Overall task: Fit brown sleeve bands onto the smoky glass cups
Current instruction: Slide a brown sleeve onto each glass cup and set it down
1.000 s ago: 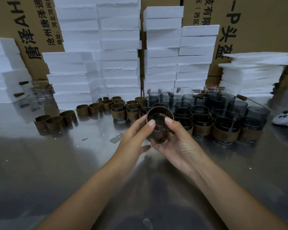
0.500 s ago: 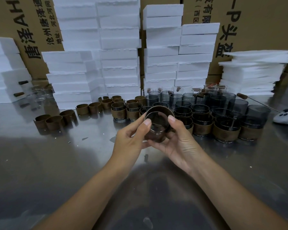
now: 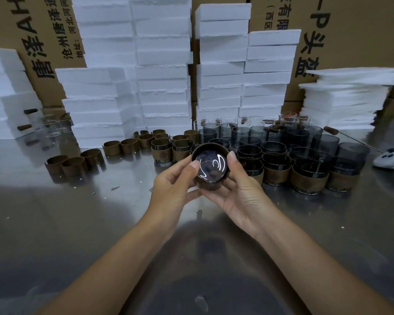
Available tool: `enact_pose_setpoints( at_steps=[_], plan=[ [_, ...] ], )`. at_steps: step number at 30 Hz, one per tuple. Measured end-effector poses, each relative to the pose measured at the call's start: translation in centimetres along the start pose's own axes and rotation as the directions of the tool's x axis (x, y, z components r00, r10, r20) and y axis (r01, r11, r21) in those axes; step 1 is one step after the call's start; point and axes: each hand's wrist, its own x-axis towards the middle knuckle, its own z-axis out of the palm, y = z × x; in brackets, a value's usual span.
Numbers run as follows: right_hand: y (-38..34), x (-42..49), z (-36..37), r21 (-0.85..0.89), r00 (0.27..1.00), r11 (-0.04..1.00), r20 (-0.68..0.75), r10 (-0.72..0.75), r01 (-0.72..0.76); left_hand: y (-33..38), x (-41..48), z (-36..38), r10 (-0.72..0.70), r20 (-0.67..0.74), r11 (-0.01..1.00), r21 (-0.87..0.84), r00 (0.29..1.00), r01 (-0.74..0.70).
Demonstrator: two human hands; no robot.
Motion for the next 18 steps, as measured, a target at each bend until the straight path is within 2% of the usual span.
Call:
enact_pose_setpoints(
  at_steps=[4,8,13,18],
  plan=[
    [0.21,-0.11,-0.19,-0.120,0.999,0.993,-0.048,0.015,-0.021,0.06,0.34,-0.43,-0.083,0.046,0.991,-0.102,0.995,0.088],
    [0.15,-0.15,-0.12,-0.130,0.997,0.991,-0.073,0.005,-0.014,0.00,0.33,-0.75,-0.109,0.198,0.976,-0.162,0.974,0.142],
    [0.21,-0.27,0.16,-0.161,0.995,0.987,-0.094,-0.020,0.005,-0.04,0.57,-1.09,-0.111,0.231,0.967,-0.200,0.967,0.159],
    [0.06,-0.54,0.56,-0.042,0.994,0.999,-0.112,0.003,-0.008,0.08,0.48,-0.96,-0.136,0.217,0.955,-0.231,0.967,0.187]
  ],
)
